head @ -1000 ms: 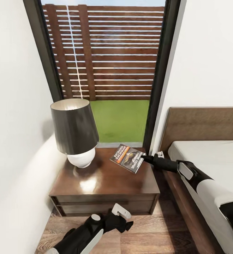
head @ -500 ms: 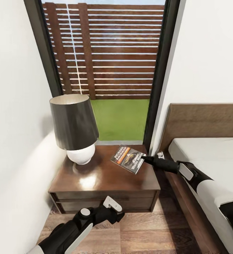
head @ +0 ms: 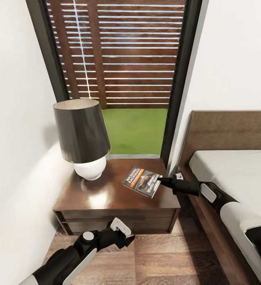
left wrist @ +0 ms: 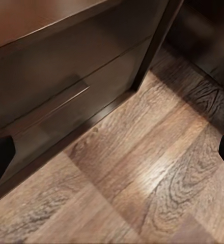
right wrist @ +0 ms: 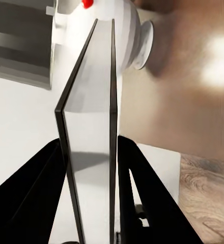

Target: In the bedroom, move the book from the bed onto either nightstand, and place the two sandals side by side next to the bed.

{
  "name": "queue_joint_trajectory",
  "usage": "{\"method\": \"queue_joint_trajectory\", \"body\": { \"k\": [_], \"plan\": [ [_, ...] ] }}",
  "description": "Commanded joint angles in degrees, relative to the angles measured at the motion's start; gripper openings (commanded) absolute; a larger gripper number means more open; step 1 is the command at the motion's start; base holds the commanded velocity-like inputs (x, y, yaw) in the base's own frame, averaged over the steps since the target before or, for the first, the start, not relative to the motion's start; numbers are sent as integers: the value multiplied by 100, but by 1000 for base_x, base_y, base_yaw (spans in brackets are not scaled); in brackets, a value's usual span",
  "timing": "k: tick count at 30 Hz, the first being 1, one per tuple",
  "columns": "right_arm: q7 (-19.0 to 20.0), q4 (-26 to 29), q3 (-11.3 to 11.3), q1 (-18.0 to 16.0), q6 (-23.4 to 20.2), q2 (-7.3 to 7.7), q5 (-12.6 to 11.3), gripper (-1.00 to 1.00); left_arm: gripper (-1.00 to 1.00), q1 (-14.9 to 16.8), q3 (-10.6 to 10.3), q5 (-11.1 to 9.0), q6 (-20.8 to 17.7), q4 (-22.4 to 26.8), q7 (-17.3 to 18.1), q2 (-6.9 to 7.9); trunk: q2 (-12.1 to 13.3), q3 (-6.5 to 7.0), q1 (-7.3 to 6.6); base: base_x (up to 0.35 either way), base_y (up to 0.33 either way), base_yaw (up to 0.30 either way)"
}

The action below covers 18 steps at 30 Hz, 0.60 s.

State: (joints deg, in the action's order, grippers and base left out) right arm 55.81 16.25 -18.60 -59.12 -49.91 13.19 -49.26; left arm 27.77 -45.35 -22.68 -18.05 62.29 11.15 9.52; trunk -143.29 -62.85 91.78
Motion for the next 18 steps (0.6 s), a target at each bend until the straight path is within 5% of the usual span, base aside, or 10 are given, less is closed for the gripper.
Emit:
{"method": "queue_joint_trajectory", "body": {
  "k": [1,12,18],
  "plan": [
    [-5,1,4,0,-50,0,-14,-100,100,0,-3,0,1,1,-3,-6,-2,-23,2,0,0,0],
    [-30,-214,14,-1,-159,2,-14,-100,100,-4,-13,3,12,126,-10,-66,-2,-23,2,8,0,0],
    [-41,-227,22,1,-159,2,-14,-100,100,-5,-15,9,20,159,0,-71,-2,-23,2,202,0,0]
  ]
}}
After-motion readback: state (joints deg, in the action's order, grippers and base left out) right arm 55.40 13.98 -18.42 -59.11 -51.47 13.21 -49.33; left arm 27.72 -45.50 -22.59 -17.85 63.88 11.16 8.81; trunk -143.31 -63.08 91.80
